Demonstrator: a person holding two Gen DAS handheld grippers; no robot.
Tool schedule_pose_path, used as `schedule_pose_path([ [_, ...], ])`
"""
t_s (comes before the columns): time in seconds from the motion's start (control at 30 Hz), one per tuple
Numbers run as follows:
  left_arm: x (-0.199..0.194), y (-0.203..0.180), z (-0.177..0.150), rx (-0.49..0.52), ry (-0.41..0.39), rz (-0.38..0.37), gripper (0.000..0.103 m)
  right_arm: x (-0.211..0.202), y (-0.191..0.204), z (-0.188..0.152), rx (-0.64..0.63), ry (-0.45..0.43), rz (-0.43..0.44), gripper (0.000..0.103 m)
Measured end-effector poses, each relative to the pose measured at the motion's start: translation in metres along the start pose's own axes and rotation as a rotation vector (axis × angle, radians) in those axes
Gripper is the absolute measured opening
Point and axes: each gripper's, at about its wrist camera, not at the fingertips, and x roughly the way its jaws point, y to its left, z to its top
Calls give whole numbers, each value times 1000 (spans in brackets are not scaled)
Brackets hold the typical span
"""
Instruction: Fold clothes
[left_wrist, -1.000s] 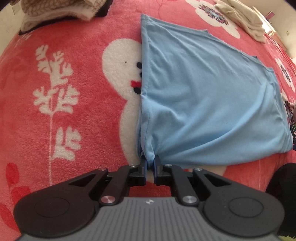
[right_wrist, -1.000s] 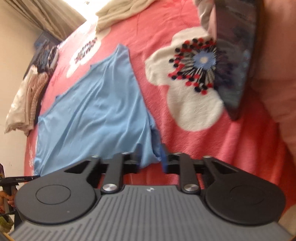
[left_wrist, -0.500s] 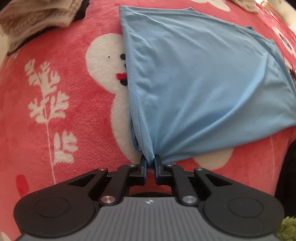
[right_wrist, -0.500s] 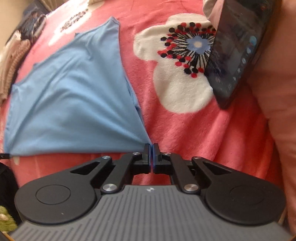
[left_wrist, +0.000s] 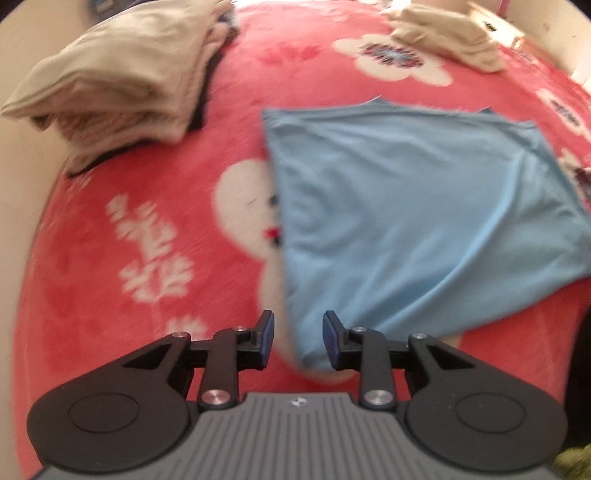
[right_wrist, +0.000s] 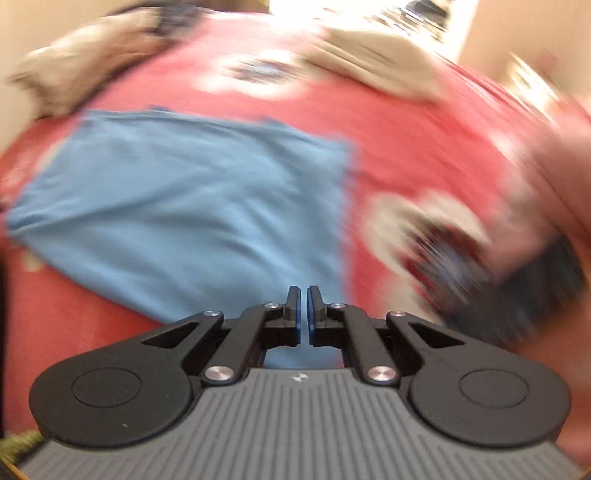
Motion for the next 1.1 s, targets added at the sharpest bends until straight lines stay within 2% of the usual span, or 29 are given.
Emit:
schedule_pose_path([
  [0.17,8,-33,4,124,-2,64,31,44,63,57,-121,-22,155,4],
  [0.3,13,-23,8,80,-33,4,32,69,97,87,-149,-18,226,4],
  [0.37,20,-18,11,76,-47,-36,47,74,106,91,-115,-13,247,4],
  [0.43,30,-20,12,117,-40,-57,48,79,108,90,-55,-6,263,4],
  [0.5,46,-29,11,206,-13,-45,41,80,104,83,32,-3,277,4],
  [0.53,52,-31,11,242,-6,-18,27,81,101,78,78,-4,284,4],
  [0.57,54,-28,14,250,-25,13,19,81,97,72,119,-6,285,4],
  [0.6,55,-25,17,255,-47,44,16,80,93,66,147,-6,277,4],
  [0.63,57,-19,22,236,-60,87,7,79,90,61,164,-4,255,4],
  [0.73,70,4,36,176,-51,233,7,79,77,50,217,16,190,4],
  [0.8,61,14,45,118,-84,225,7,81,68,45,261,33,168,4],
  [0.87,42,7,48,114,-160,142,10,83,61,41,298,34,170,4],
  [0.93,28,-15,46,171,-215,-2,17,84,58,37,322,16,182,4],
  [1.03,34,-61,39,321,-174,-253,21,86,53,32,358,-12,200,4],
  [1.07,42,-78,36,384,-143,-291,21,86,52,30,370,-21,206,4],
  [1.1,53,-93,31,465,-117,-270,20,87,50,28,382,-30,212,4],
])
